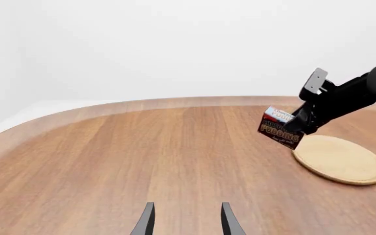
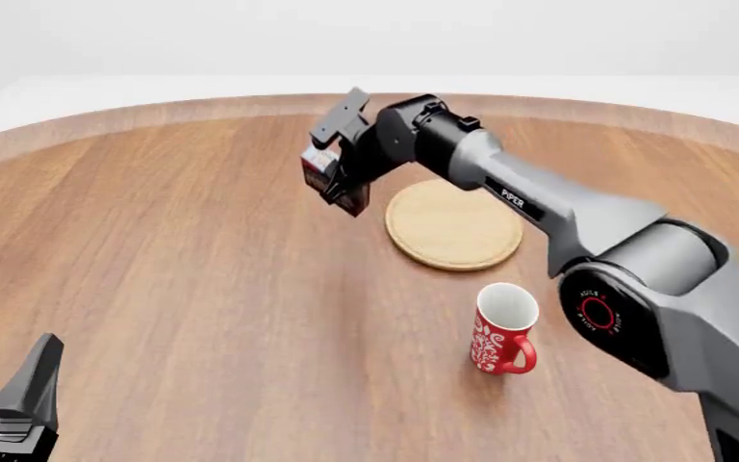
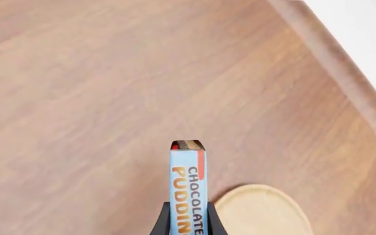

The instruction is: Put the chocolate pudding to the left of the plate.

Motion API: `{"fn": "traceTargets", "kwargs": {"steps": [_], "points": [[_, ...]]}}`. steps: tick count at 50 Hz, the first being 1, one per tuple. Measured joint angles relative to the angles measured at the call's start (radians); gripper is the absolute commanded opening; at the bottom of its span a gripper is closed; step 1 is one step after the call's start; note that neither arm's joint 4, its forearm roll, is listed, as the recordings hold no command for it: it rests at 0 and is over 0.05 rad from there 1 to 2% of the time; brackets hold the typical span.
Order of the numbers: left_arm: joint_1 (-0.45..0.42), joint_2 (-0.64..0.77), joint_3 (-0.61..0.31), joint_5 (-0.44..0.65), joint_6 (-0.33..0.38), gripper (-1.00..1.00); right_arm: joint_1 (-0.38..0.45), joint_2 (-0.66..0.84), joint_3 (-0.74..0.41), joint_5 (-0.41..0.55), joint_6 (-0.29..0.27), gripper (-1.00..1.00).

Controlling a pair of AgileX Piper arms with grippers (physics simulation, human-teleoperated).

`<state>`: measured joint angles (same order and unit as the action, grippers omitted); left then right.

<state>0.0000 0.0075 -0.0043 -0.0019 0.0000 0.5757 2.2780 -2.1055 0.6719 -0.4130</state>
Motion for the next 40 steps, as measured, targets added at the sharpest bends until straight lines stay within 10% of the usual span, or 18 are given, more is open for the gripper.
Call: {"fn": "traceTargets", "kwargs": {"steps": [40], "points": [[0.000,0.000,0.000,0.000,0.000,1.00,-0.038,0.254,-0.270,0.103,0.014,-1.00]]}}
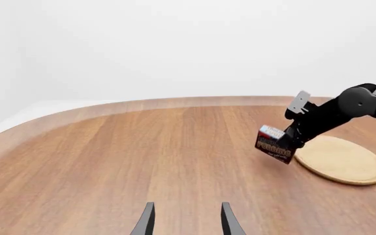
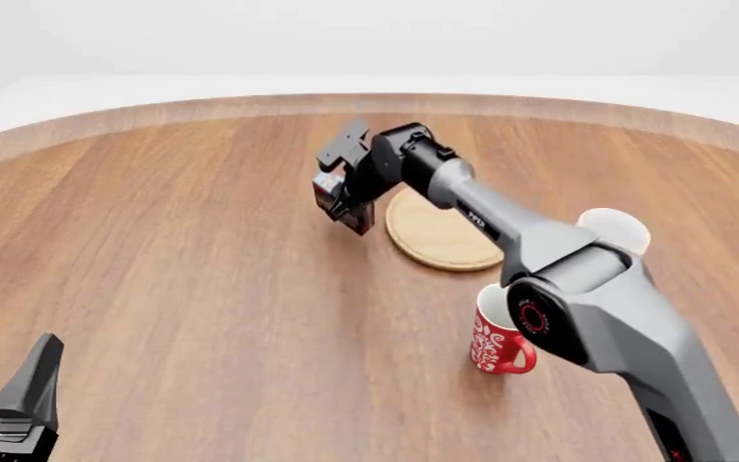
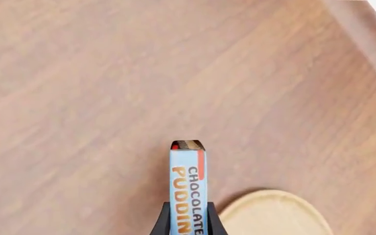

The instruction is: Put the chocolate pudding to the left of the plate.

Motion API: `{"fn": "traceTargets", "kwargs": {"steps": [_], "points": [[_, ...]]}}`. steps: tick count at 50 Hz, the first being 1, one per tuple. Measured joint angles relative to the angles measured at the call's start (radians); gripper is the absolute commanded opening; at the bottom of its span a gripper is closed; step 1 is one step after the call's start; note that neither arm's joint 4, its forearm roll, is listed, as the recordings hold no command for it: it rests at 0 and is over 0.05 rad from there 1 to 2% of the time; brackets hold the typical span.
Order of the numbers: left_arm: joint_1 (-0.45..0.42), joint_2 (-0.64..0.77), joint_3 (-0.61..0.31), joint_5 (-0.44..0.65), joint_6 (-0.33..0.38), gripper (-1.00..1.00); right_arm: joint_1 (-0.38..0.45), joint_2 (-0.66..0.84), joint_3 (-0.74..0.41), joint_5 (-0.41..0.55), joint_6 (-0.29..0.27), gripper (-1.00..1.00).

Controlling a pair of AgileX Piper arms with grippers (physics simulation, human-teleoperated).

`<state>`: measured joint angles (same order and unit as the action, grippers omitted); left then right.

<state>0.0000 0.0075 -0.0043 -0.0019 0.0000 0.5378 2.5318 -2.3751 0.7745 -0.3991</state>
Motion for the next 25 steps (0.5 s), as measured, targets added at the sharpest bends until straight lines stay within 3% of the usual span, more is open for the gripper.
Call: {"fn": "traceTargets", "kwargs": {"steps": [24,25], "points": [[0.000,0.000,0.000,0.000,0.000,1.00,0.003,0.044,-0.044,0.023,-0.020,-1.00],[0.000,0.000,0.000,0.000,0.000,1.00,0.003,0.047,-0.050,0.027,-0.021,1.00]]}}
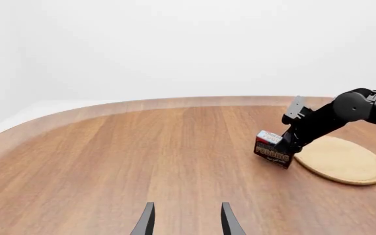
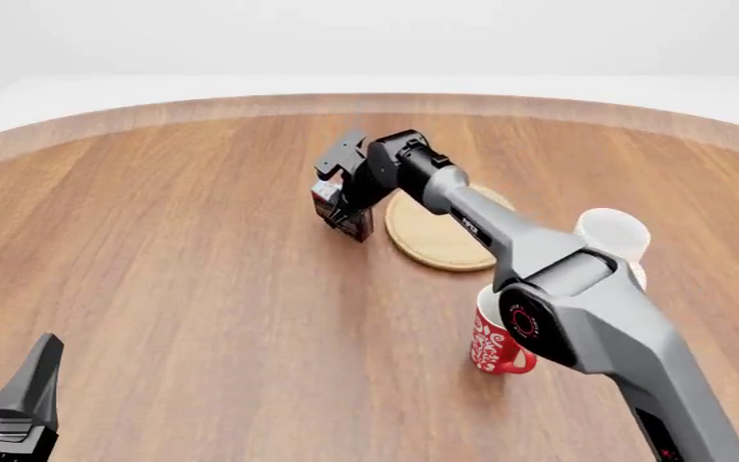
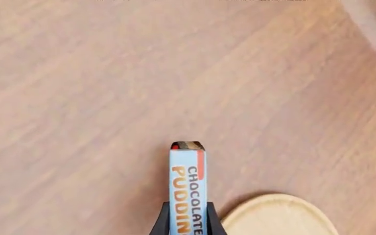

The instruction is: Put the chocolate pudding to the left of the plate.

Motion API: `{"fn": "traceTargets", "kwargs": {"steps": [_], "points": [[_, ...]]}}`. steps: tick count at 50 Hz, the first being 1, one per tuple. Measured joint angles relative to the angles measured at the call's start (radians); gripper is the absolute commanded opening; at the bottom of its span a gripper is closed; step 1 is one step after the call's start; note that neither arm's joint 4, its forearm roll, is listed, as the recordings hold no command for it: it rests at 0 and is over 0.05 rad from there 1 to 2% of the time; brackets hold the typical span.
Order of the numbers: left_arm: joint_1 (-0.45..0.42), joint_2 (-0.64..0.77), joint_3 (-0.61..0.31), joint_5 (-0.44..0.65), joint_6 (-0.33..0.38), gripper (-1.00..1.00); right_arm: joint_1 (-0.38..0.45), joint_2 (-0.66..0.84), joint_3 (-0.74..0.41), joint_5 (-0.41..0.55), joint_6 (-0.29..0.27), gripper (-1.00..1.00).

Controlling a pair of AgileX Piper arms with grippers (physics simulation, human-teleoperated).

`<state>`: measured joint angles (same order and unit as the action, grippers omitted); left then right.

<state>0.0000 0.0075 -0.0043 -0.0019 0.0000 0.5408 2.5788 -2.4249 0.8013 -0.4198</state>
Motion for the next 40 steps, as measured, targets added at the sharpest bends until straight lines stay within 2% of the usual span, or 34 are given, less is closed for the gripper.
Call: {"fn": "traceTargets", "kwargs": {"steps": [8,18,40], "points": [[0.000,0.000,0.000,0.000,0.000,1.00,-0.007,0.011,0.005,0.002,0.002,1.00],[0.000,0.000,0.000,0.000,0.000,1.00,-0.015,-0.019,0.069,-0.026,0.003,1.00],[0.000,0.000,0.000,0.000,0.000,1.00,-0.019,-0.256,0.400,-0.168,0.021,1.00]]}}
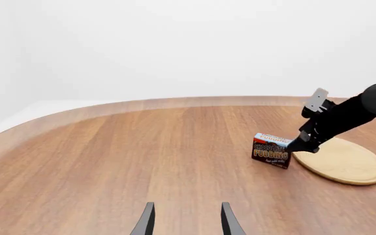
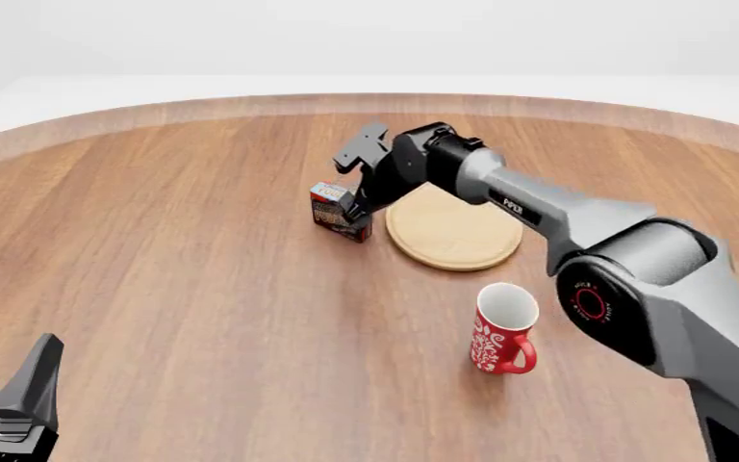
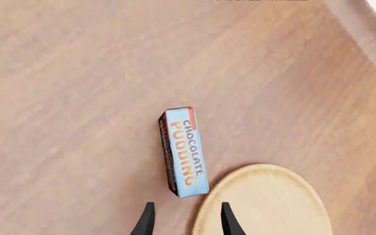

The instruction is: Put the chocolate pudding to the left of the plate.

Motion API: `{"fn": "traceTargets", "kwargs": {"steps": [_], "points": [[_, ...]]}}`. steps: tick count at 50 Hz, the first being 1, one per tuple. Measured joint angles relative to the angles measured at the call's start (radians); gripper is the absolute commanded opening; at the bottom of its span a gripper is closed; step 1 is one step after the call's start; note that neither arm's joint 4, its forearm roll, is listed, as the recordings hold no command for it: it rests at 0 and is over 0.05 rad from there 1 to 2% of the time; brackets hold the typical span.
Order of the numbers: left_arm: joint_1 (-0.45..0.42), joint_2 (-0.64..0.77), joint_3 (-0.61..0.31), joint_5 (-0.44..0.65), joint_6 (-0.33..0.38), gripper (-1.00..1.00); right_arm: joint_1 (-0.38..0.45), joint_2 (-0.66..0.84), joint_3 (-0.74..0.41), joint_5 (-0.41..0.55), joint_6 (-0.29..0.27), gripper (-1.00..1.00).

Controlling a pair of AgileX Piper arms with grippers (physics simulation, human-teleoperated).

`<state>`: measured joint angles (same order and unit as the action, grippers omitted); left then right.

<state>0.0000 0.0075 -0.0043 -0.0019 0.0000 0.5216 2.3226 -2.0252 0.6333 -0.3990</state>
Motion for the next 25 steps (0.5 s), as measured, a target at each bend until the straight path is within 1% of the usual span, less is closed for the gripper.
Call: {"fn": "traceTargets", "kwargs": {"steps": [16,25], "points": [[0.000,0.000,0.000,0.000,0.000,1.00,0.005,-0.184,0.274,-0.136,0.033,1.00],[0.000,0.000,0.000,0.000,0.000,1.00,0.040,-0.283,0.426,-0.252,0.076,1.00]]}}
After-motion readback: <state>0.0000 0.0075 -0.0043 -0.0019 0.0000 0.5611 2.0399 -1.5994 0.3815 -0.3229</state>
